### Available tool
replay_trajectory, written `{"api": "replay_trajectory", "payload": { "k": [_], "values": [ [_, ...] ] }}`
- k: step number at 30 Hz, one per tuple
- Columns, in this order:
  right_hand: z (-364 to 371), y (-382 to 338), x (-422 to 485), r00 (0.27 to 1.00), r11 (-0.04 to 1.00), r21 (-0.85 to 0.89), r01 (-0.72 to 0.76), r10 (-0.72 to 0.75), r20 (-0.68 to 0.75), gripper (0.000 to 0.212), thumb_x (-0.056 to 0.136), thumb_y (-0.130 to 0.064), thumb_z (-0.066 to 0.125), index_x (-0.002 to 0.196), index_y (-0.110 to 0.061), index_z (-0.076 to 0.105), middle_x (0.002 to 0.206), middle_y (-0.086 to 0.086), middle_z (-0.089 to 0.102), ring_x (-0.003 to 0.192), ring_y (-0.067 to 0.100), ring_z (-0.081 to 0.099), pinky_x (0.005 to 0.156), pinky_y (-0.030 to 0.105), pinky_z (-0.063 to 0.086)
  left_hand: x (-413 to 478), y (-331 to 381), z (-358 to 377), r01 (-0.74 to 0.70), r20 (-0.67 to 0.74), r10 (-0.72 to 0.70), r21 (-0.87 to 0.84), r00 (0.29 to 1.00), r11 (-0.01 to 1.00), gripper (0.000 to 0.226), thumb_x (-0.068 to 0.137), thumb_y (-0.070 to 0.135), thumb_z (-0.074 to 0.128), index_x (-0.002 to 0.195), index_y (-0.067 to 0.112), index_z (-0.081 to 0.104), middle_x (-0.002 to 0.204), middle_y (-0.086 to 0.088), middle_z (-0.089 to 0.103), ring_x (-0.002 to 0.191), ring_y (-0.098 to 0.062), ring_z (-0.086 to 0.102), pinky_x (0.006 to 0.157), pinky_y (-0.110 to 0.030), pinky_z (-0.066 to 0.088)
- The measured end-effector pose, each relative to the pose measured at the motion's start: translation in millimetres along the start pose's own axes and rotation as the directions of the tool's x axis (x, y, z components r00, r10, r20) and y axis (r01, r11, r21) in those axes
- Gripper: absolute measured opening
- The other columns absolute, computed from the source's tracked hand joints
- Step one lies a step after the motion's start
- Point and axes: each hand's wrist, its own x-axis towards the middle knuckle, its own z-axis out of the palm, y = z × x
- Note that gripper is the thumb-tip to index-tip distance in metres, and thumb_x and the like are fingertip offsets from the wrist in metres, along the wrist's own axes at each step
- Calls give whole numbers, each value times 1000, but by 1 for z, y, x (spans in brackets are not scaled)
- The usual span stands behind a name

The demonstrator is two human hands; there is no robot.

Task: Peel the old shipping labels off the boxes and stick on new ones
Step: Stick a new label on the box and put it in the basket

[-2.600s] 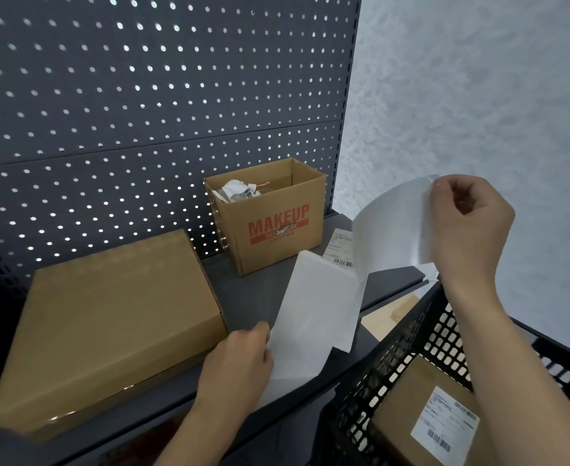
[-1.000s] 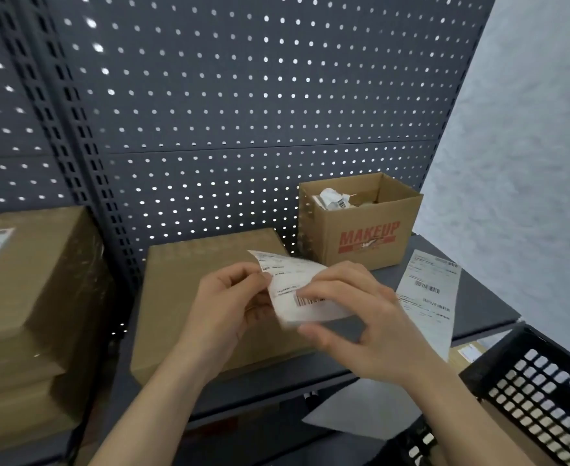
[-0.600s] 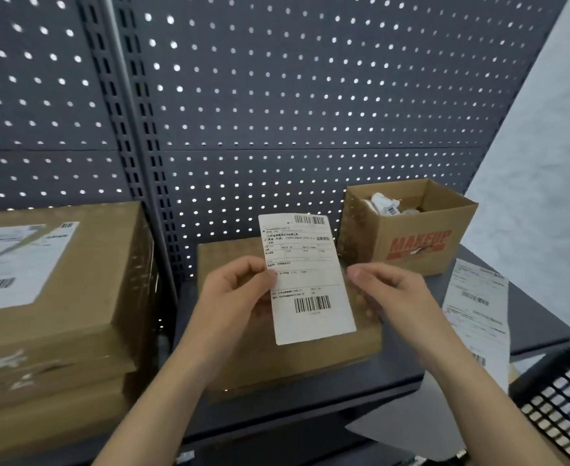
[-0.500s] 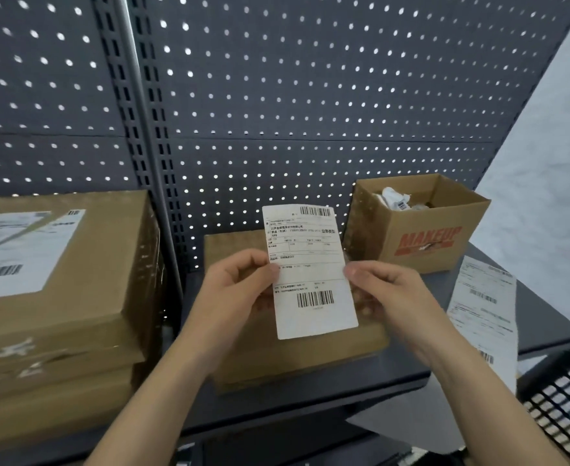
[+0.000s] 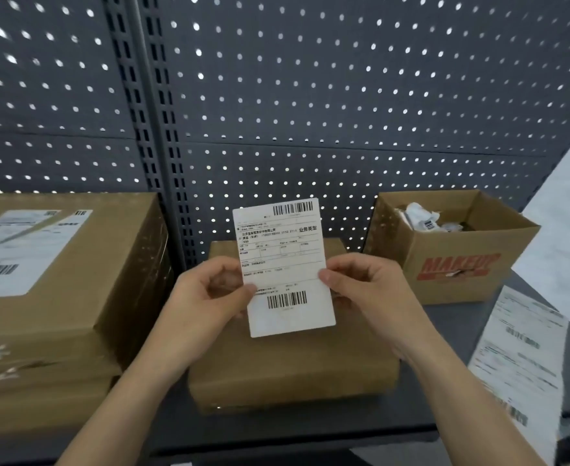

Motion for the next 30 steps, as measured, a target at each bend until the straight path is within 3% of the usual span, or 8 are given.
{"api": "replay_trajectory", "payload": {
  "k": [5,8,11,17,21,30],
  "values": [
    [-2,5,10,998,1000,-11,-11,11,54,9,92,-16,68,97,-15,75,95,-1,77,93,20,72,86,50,58,2,-2,4,40,-83,-39,20,996,999,21,88,5,69,102,20,73,89,2,77,84,-14,72,77,-40,58],
    [-2,10,14,997,1000,1,-21,21,80,9,91,-16,68,97,-15,74,96,-2,77,93,20,72,85,51,58,2,-4,5,64,-99,-62,14,993,998,33,86,5,71,115,20,69,90,-2,77,87,-19,72,84,-47,58],
    [-4,13,16,995,999,22,-34,32,97,9,91,-15,68,98,-13,74,97,-2,77,93,17,73,84,47,59,4,-7,3,71,-109,-73,-14,991,997,59,83,6,74,137,20,54,90,-5,76,86,-22,73,82,-41,58],
    [-3,18,15,992,999,11,-50,48,113,14,84,-12,75,98,-12,73,93,2,76,90,17,73,81,42,61,1,-9,4,13,-60,-10,53,998,998,58,83,5,74,133,26,56,93,2,76,89,-12,72,84,-28,58],
    [-5,21,11,997,997,-80,8,-2,72,17,78,-10,81,93,-17,74,86,0,75,84,15,72,74,30,60,-1,-8,8,-26,-18,28,86,999,996,63,83,4,74,131,38,53,95,10,75,87,-10,70,79,-18,55],
    [-11,22,3,1000,978,-205,24,-20,22,18,78,-13,82,89,-23,73,84,-7,73,80,10,69,73,24,57,0,-19,15,-72,10,71,156,997,985,76,80,7,78,135,48,46,98,12,71,85,-10,68,82,-27,57]
  ]
}}
